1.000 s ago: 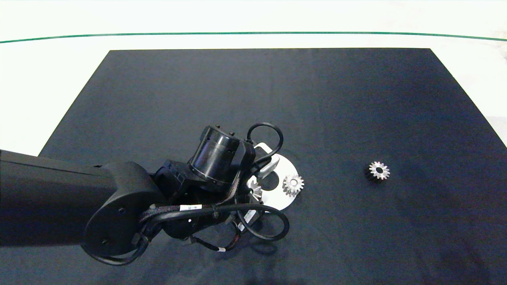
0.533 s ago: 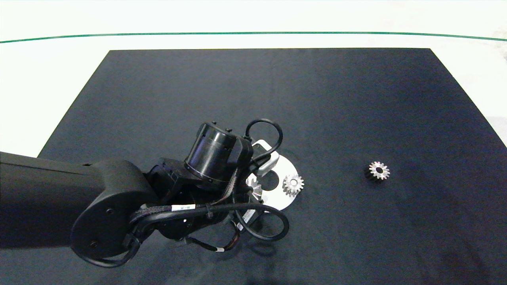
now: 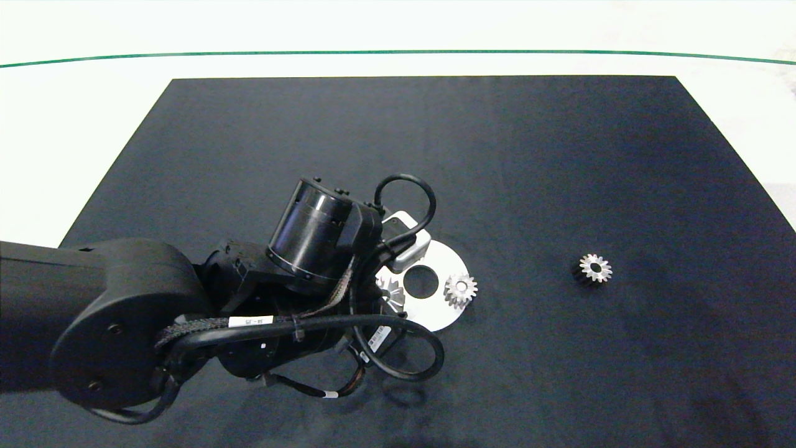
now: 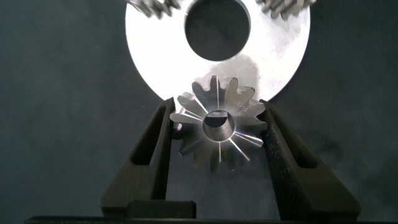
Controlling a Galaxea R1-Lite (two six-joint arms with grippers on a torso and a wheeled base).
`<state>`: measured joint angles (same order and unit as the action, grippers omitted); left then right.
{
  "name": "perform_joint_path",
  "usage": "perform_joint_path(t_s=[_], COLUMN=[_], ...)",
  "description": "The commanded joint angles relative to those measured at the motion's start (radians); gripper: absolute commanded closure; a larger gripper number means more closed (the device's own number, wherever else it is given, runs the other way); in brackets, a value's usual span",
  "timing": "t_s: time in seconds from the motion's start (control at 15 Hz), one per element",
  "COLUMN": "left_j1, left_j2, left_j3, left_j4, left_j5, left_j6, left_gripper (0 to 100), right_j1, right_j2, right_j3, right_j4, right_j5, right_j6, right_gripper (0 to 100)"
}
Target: Remove an incorrectly installed larger gear and replace it with the correct smaller gear
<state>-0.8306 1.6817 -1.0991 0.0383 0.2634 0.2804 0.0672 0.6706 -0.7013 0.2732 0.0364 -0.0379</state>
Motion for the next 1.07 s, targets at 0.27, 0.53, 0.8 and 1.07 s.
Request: perform_joint_path(t_s=[0.27,0.53,0.8,1.07], left_j1=[0.097,0.216,0.263,0.278], left_j2=[-0.099,-0.146,-0.149,-0.143], left_j3=[0.027,0.091,0.137,0.196], left_j4=[0.038,0.034,0.025,-0.011], left_j5=[0.002,-0.01,-0.043,-0.05], left_j6=[0.005,0.006,-0.001,-0.003], left_gripper=[75,75,75,75], right_j1=[0.0,-0.001,-0.001,-0.003], right_j2=[-0.006,-0.009,-0.022,-0.029], right_j3=[0.002,0.002,0.003,0.003], right_j4=[0.004,0.006,0.011,0.034], right_j5=[-0.001,-0.006,-0.009,-0.009], right_j6=[0.0,-0.008,-0.014,-0.014], right_gripper=[0,0,0,0])
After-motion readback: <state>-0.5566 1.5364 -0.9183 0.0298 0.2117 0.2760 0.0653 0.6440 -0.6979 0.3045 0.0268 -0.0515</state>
